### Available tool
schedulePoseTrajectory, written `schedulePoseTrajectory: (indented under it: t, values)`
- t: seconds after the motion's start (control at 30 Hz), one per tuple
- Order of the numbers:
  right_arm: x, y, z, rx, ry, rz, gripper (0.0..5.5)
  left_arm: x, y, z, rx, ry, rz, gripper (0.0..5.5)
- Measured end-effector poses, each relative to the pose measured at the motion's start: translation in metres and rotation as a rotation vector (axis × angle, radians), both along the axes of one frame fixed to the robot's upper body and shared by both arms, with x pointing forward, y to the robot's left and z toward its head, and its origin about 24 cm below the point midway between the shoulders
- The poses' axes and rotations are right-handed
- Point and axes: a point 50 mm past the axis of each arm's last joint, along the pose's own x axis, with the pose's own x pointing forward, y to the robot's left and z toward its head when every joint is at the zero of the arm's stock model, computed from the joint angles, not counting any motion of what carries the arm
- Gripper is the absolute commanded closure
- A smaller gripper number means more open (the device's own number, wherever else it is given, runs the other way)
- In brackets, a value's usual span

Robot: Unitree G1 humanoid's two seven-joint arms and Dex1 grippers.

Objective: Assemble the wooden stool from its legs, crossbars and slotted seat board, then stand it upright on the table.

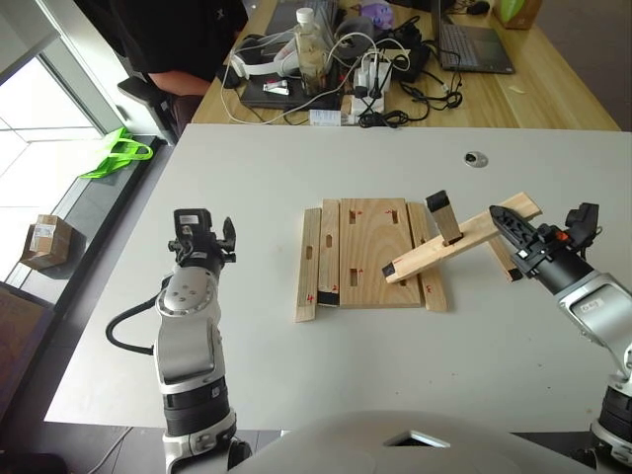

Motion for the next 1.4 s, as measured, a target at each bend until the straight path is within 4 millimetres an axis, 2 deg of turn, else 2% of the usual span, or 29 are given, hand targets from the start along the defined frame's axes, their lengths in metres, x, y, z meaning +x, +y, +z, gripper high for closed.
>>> schedulePoseTrajectory:
  t: [0.13, 0.23, 0.43, 0.6, 0.77, 0.97, 1.03, 1.17, 1.27, 1.4]
  values:
    - [-0.004, -0.008, 0.005, -0.033, 0.0, -0.029, 4.5, -0.006, -0.02, -0.016, 0.052, 0.122, -0.146, 2.69]
    - [-0.002, -0.013, 0.009, -0.07, 0.003, -0.038, 4.5, -0.022, -0.031, -0.035, 0.076, 0.253, -0.24, 2.69]
    - [0.0, -0.015, 0.01, -0.1, 0.01, -0.044, 4.5, -0.03, -0.042, -0.039, 0.069, 0.303, -0.307, 2.69]
    - [0.002, -0.005, 0.014, -0.192, -0.061, -0.032, 4.5, -0.03, -0.051, -0.038, 0.025, 0.299, -0.349, 2.69]
    - [0.006, 0.01, 0.021, -0.341, -0.186, -0.035, 4.5, -0.021, -0.059, -0.025, -0.036, 0.226, -0.368, 2.69]
    - [0.009, 0.026, 0.021, -0.373, -0.227, -0.052, 4.5, -0.012, -0.045, -0.01, -0.032, 0.139, -0.281, 2.69]
    - [0.009, 0.03, 0.021, -0.397, -0.239, -0.048, 4.5, -0.005, -0.04, 0.0, -0.028, 0.072, -0.25, 2.69]
    - [0.015, 0.043, 0.029, -0.521, -0.292, 0.033, 4.5, 0.009, -0.028, 0.025, -0.022, -0.087, -0.151, 2.69]
    - [0.021, 0.05, 0.037, -0.612, -0.336, 0.096, 4.5, 0.011, -0.023, 0.032, -0.02, -0.151, -0.099, 2.69]
    - [0.025, 0.056, 0.042, -0.65, -0.369, 0.133, 4.5, 0.013, -0.015, 0.043, -0.02, -0.239, -0.02, 2.69]
